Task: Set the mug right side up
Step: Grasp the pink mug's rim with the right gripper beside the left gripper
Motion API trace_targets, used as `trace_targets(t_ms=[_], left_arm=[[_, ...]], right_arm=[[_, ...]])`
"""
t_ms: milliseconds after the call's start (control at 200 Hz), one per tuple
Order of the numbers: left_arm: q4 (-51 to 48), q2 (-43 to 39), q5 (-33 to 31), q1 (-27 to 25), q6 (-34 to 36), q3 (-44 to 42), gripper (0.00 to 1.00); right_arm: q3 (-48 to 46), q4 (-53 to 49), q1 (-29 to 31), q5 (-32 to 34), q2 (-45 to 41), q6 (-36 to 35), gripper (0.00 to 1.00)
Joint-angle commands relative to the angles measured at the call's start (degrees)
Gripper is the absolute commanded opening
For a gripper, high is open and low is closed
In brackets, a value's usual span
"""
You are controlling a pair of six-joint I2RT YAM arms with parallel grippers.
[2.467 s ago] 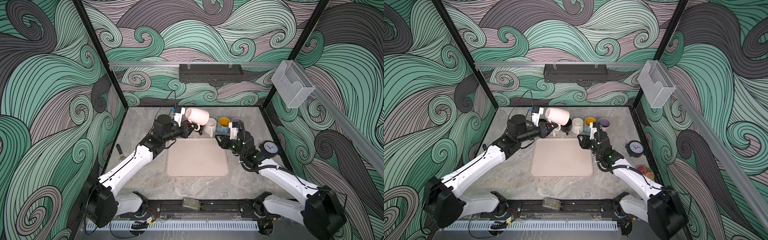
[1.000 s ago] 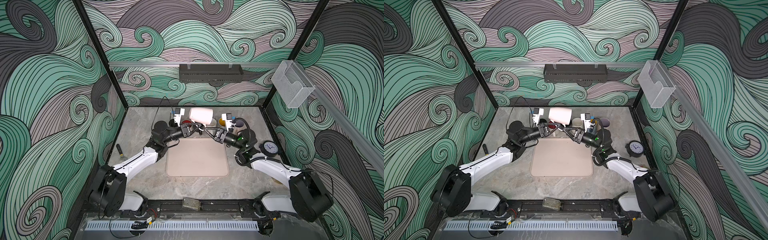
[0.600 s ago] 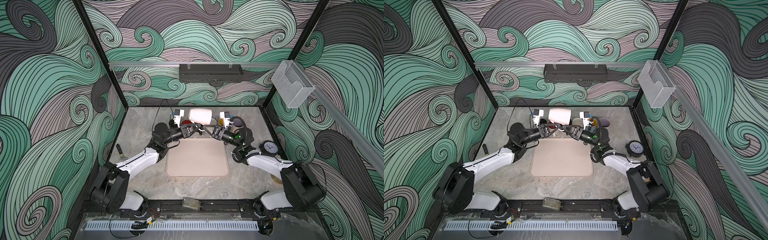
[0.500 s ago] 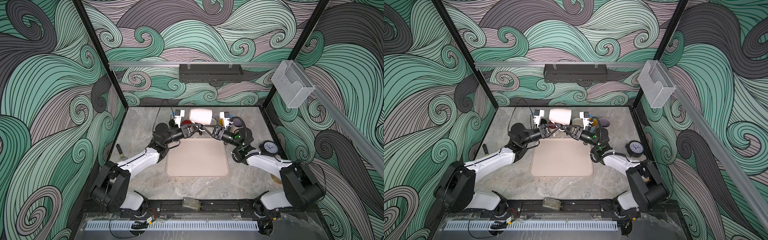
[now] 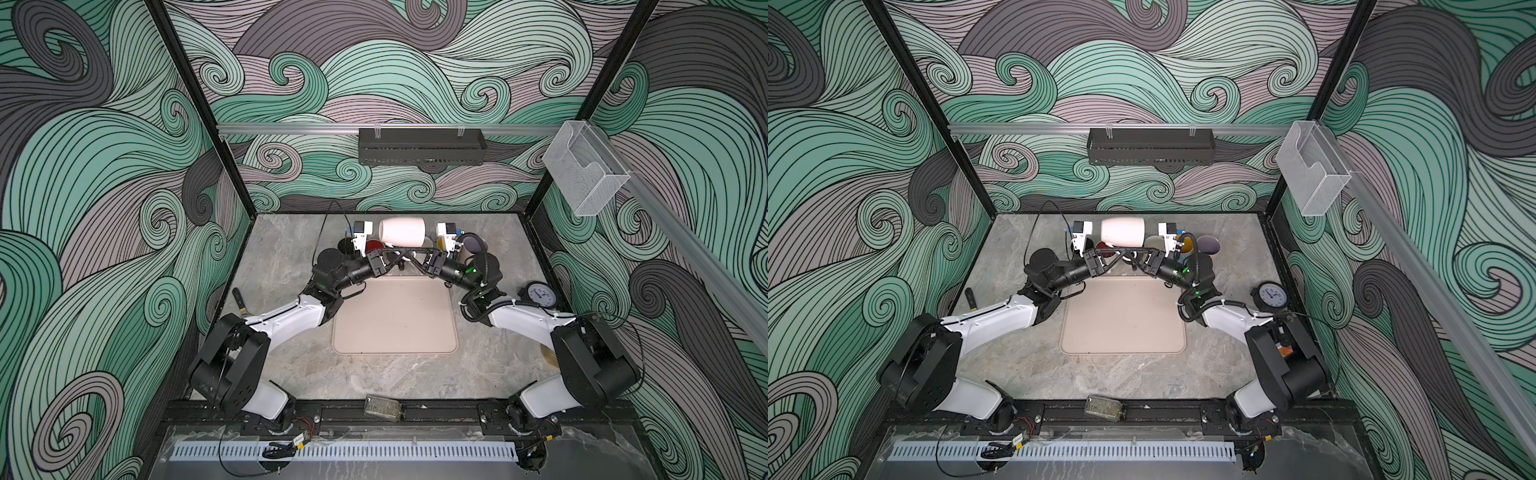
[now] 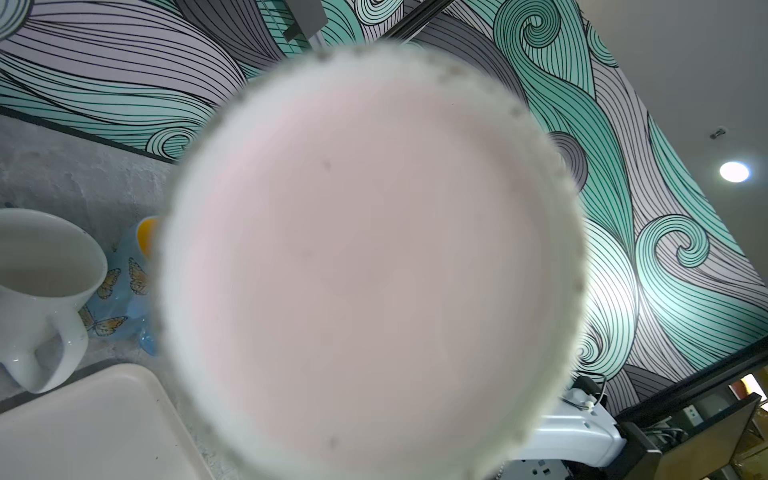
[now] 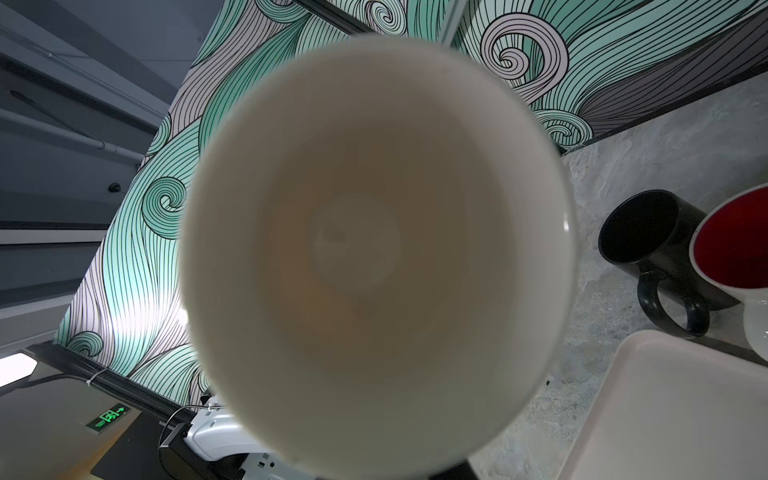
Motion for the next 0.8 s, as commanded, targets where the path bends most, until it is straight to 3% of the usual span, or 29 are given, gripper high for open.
trace_targets(t_ms=[0,205,290,340,670,795], left_arm=[[1.4,0.5,5.3,-2.2,1.2,-0.6,0.00],[-2.0,0.4,3.4,-1.6,2.6,-1.3,0.00],[-4.9,0.0,1.6,-1.0,3.3,-1.7,0.41],[-6.8,-0.8,0.0,-0.6,3.8,-2.2,0.54],[-24.3,-9.0,-13.8,2.3,6.7,-7.3,0.84],[-29.9,-11.2,-15.1,3.2,8.4,-7.8,0.87]], right_arm=[[3.9,7.9,-0.1,3.6,1.1,1.7,0.00],[4.1,9.2,0.1,3.2,1.8,2.7,0.00],[3.9,7.9,0.1,3.3,1.0,1.9,0.00],[3.8,6.5,0.1,3.3,0.1,1.1,0.00],[5.5,-5.4,0.2,1.4,-2.6,-4.1,0.00],[5.8,-5.5,0.2,1.2,-1.9,-4.1,0.00]])
